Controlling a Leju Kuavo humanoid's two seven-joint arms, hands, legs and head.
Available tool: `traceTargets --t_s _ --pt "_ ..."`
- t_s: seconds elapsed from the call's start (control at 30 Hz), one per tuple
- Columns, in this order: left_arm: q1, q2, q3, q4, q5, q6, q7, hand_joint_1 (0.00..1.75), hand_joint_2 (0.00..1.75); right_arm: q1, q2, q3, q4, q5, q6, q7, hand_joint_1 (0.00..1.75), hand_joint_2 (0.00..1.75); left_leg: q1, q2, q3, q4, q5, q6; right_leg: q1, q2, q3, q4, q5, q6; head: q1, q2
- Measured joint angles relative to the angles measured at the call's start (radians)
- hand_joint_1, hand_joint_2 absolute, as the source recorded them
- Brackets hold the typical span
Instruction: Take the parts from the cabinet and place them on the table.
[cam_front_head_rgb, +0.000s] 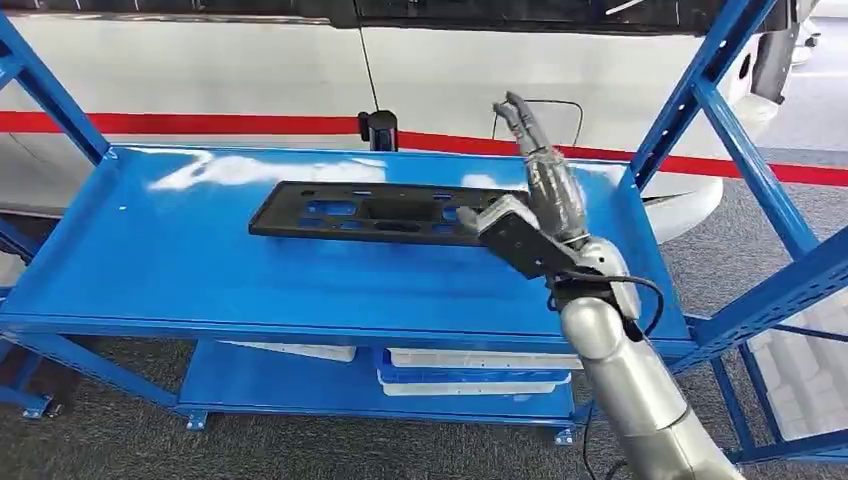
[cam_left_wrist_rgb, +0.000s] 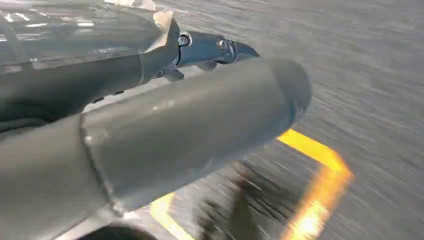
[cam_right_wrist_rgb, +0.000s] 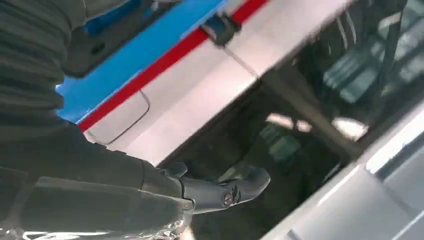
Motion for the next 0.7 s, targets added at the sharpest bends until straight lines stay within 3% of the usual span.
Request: traceTargets --t_s 0.2,0.3,0.5,0.57,0.7 --pt "0.007 0.000 -0.001 0.001 -0.046 0.041 0.041 0.00 0.00 0.036 0.059 0.234 0.065 0.106 -0.006 -0.005 0.00 1.75 0.004 -0.002 0.000 0.000 -0.001 -0.002 0.003 -0.003 0.000 0.001 -0.002 -0.003 0.000 0.000" --pt "0.007 0.000 -0.003 0.001 -0.047 0.044 0.040 0.00 0.00 0.038 0.078 0.294 0.109 0.132 -0.013 -0.006 0.00 1.75 0.004 -0.002 0.000 0.000 -0.001 -0.002 0.003 -0.003 0.000 0.001 -0.002 -0.003 0.000 0.000" --pt "0.007 0.001 -0.005 0.001 -0.057 0.048 0.030 0.00 0.00 0.006 0.130 0.352 0.247 0.217 -0.069 0.009 0.00 1.75 0.004 -0.002 0.001 0.000 -0.001 -0.002 0.003 -0.003 0.000 0.001 -0.002 -0.003 0.000 0.000" --pt "0.007 0.002 -0.008 0.001 -0.065 0.044 0.028 0.00 0.00 -0.022 0.157 0.365 0.316 0.289 -0.112 0.044 0.00 1.75 0.004 -0.002 0.001 0.000 -0.001 -0.002 0.003 -0.003 0.001 0.001 -0.002 -0.003 0.000 0.000" --pt "0.006 0.000 -0.008 0.001 -0.067 0.026 0.022 0.00 0.00 -0.115 0.240 0.358 0.585 0.425 -0.217 0.125 0.00 1.75 0.005 -0.002 0.002 0.000 0.000 -0.002 0.003 -0.003 0.000 0.001 -0.002 -0.003 0.000 0.000"
